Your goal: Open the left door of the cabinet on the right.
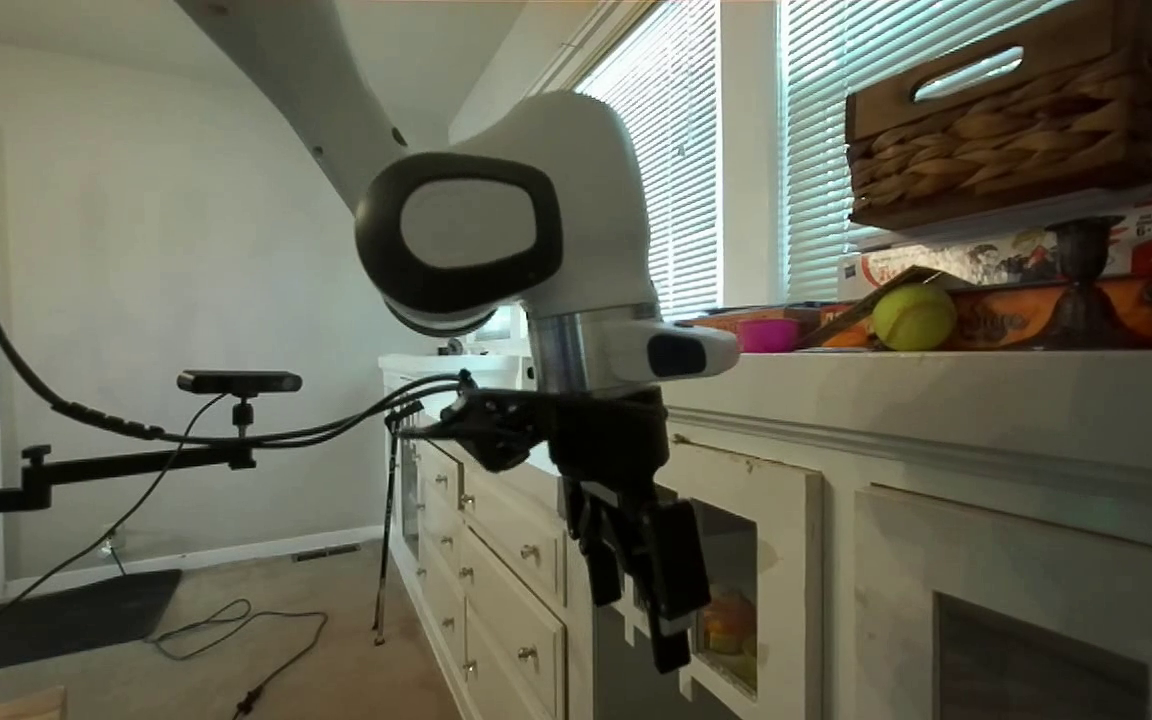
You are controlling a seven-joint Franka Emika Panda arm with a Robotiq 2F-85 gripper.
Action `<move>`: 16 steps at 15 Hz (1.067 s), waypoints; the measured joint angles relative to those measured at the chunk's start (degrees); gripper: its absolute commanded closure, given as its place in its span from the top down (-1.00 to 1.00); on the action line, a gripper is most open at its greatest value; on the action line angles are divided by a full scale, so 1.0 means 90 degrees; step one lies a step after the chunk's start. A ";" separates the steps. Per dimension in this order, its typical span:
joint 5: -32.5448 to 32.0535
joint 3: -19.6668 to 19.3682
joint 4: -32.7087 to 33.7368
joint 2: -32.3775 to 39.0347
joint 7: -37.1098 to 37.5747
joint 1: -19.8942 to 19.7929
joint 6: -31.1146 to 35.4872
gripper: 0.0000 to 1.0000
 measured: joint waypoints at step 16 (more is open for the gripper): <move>0.1301 0.0676 0.0886 0.2661 -0.1320 -0.0239 0.1596 1.00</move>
